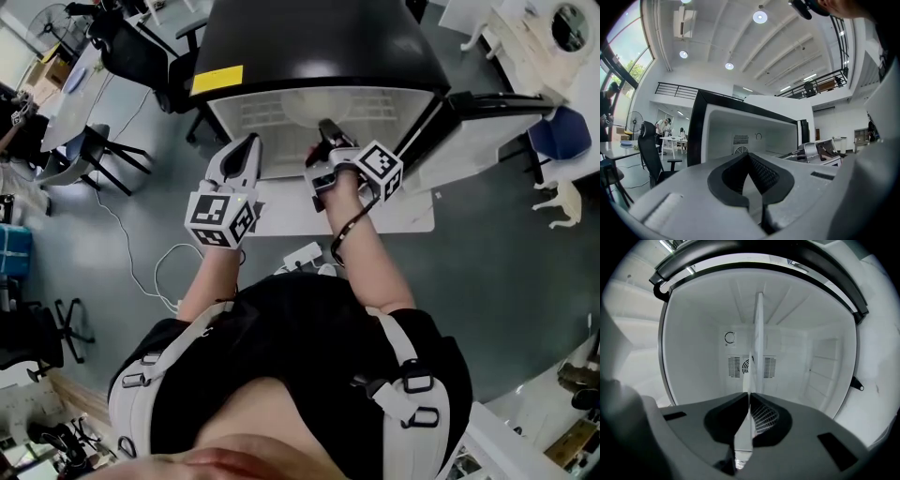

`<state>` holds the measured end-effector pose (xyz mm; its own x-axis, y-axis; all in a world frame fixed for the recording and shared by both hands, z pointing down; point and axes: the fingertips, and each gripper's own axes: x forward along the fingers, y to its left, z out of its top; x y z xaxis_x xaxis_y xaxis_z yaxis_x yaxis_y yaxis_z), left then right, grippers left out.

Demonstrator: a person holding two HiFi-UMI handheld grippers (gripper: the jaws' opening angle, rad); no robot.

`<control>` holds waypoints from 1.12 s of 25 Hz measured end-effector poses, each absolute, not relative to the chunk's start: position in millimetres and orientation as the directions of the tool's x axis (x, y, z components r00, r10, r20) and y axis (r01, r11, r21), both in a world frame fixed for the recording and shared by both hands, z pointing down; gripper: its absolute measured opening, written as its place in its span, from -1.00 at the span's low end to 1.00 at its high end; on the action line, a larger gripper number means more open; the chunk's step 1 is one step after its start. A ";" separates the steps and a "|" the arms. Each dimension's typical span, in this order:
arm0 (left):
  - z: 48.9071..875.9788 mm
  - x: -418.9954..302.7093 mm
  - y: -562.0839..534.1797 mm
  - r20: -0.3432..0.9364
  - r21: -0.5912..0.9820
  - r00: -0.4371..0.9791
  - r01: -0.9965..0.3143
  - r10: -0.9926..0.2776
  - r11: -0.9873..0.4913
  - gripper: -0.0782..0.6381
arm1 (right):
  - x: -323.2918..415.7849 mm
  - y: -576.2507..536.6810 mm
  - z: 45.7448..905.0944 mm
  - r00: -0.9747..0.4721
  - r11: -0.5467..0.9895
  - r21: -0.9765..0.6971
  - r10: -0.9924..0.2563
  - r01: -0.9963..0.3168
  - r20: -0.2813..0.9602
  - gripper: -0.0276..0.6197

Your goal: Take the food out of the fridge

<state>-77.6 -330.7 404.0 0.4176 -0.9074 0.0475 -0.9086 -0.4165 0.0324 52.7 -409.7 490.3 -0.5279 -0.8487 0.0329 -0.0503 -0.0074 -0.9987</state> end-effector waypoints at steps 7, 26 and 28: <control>405.0 -70.7 -326.5 0.046 0.036 0.431 -0.902 -0.901 -0.430 -0.80 | 67.8 -388.7 486.0 -0.532 0.031 -0.999 -0.847 -0.033 -0.008 -0.84; 410.7 -29.0 -328.9 0.043 0.067 0.527 -0.849 -0.849 -0.524 -0.80 | 155.5 -285.8 450.8 -0.472 0.118 -0.986 -0.880 -0.114 -0.051 -0.84; 411.6 -22.6 -329.1 0.045 0.068 0.543 -0.839 -0.839 -0.540 -0.80 | 163.0 -278.8 451.9 -0.452 0.126 -0.984 -0.890 -0.126 -0.056 -0.84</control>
<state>-22.6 -329.1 411.6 0.5430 -0.8385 0.0452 -0.8391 -0.5397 0.0675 163.0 -278.8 451.9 -0.4522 -0.8901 -0.0563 -0.1261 0.1263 -0.9839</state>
